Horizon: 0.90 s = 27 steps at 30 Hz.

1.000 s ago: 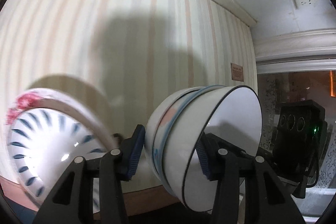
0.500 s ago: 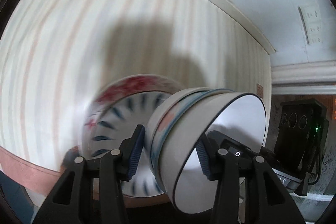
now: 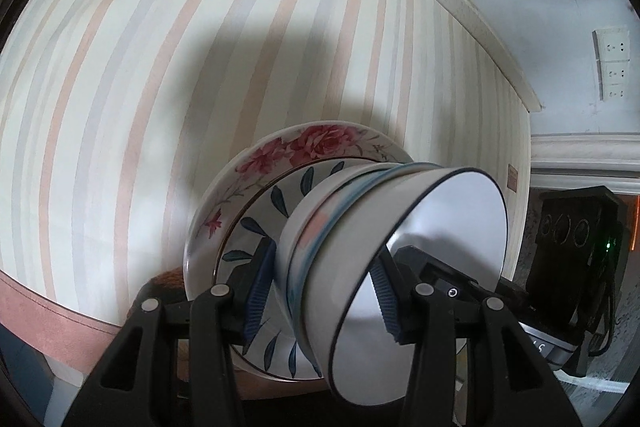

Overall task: Organize plates and bowls
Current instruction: 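Carry the bowl stack with both tools over the plate stack and lower it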

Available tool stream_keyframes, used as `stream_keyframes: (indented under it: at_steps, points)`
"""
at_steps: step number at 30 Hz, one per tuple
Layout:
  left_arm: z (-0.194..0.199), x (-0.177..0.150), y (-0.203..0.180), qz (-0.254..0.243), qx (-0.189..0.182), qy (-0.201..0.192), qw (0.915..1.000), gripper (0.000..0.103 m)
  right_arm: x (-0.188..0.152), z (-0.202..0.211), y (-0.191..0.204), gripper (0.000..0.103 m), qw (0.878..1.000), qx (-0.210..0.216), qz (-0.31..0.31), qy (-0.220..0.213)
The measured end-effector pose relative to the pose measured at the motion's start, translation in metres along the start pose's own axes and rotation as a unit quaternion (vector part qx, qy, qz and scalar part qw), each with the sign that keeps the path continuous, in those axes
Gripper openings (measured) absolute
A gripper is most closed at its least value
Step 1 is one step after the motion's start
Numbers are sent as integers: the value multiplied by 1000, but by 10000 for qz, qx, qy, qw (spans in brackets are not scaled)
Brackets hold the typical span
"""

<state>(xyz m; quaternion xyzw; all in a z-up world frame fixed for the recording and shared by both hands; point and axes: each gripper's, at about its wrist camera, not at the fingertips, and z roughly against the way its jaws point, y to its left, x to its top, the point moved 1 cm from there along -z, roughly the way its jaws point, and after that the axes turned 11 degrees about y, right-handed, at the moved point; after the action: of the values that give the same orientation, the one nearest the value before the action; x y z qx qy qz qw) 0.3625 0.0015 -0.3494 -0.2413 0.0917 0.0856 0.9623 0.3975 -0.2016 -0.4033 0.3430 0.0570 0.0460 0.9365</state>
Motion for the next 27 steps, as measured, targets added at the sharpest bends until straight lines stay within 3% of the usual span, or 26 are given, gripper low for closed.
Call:
stream_keyframes:
  at_steps: [21, 27]
  points:
    - [-2, -5, -2, -155, 274, -43, 9995, 43, 1, -7, 2, 51, 9999, -115, 70, 63]
    - [9, -13, 0, -150, 764, -231, 9967, 44, -3, 3, 10, 51, 9980, -612, 117, -35]
